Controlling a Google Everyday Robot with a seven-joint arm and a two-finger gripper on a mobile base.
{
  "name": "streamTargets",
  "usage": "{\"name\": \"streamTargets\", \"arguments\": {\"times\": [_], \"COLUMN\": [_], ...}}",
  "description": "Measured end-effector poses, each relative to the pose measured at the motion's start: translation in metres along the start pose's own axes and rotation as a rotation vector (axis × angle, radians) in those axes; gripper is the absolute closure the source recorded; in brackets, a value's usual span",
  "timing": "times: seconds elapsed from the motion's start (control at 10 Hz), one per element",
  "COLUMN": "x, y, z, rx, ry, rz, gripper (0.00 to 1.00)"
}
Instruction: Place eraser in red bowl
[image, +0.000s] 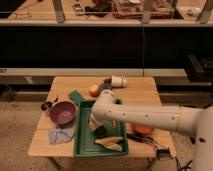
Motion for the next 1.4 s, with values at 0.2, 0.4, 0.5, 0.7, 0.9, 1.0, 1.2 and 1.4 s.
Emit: {"name": "streamTargets", "arguments": {"times": [0.2,0.4,0.5,0.7,0.9,1.0,1.2,1.4], "x": [0.001,-0.011,-0.022,-0.058,-0.09,-0.111,-0.117,-0.116], "y": [0.016,0.051,0.07,0.111,0.143,0.162,0.168,0.168], "z": [-0.038,-0.078,-0.091,-0.106,-0.112,-0.113,-0.112,-0.112], "rx": [-0.008,-0.031,-0.038,-0.047,-0.041,-0.027,-0.019,-0.018], "ry": [0.029,0.044,0.044,0.039,0.035,0.039,0.042,0.042], "rz": [0.002,0.013,0.025,0.069,0.114,0.159,0.175,0.173], "gripper": [1.0,1.0,1.0,1.0,1.0,1.0,1.0,1.0]}}
